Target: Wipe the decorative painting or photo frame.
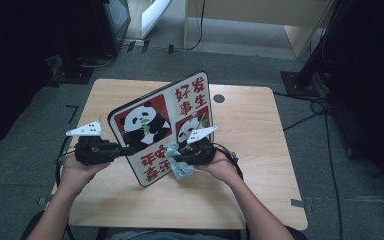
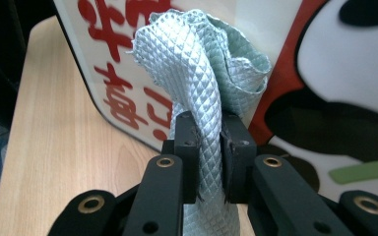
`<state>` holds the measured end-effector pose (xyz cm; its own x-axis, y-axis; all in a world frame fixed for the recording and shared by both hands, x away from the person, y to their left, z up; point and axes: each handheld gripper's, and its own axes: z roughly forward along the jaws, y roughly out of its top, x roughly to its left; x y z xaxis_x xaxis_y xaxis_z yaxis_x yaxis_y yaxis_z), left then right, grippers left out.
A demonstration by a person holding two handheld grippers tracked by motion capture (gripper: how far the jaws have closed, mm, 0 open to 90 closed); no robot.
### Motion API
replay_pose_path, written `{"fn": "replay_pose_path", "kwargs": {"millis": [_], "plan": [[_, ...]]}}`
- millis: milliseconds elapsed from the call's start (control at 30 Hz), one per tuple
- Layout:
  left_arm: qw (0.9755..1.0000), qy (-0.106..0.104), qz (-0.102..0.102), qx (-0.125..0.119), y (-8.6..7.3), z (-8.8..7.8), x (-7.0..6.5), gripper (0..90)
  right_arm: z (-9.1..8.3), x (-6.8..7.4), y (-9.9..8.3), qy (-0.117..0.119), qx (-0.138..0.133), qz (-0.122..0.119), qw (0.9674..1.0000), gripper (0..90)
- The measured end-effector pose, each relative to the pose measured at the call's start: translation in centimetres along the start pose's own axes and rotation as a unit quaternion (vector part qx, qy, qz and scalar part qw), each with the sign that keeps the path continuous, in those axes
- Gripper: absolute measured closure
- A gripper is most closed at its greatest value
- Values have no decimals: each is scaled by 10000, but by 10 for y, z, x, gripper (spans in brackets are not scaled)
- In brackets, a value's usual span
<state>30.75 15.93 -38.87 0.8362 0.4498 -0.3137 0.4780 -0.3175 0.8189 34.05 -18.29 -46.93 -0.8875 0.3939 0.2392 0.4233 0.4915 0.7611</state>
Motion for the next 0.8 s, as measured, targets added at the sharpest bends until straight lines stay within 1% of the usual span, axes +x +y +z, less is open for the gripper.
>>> {"fn": "replay_pose_path", "kwargs": {"millis": [267, 433, 533, 600, 667, 733, 800], "plan": [[10000, -6, 1, -15, 0, 0, 0, 780, 6, 1, -9, 4, 202, 73, 9998, 805], [10000, 0, -2, -23, 0, 0, 0, 780, 7, 0, -8, 43, 315, 169, 9994, 805], [10000, 6, -2, -26, 0, 0, 0, 781, 5, 1, -6, 71, 359, 173, 9992, 806], [10000, 1, -7, -31, 0, 0, 1, 781, 3, 2, -2, 96, 312, 150, 9994, 806], [10000, -2, -12, -41, 0, 0, 1, 781, -1, 3, 2, 132, 203, 126, 9996, 806], [10000, -3, -8, -47, 0, 0, 1, 781, -5, 4, 9, 150, 103, 169, 9997, 806], [10000, -2, -13, -46, 0, 0, 1, 781, -10, 4, 17, 130, 7, 148, 9998, 807]]}}
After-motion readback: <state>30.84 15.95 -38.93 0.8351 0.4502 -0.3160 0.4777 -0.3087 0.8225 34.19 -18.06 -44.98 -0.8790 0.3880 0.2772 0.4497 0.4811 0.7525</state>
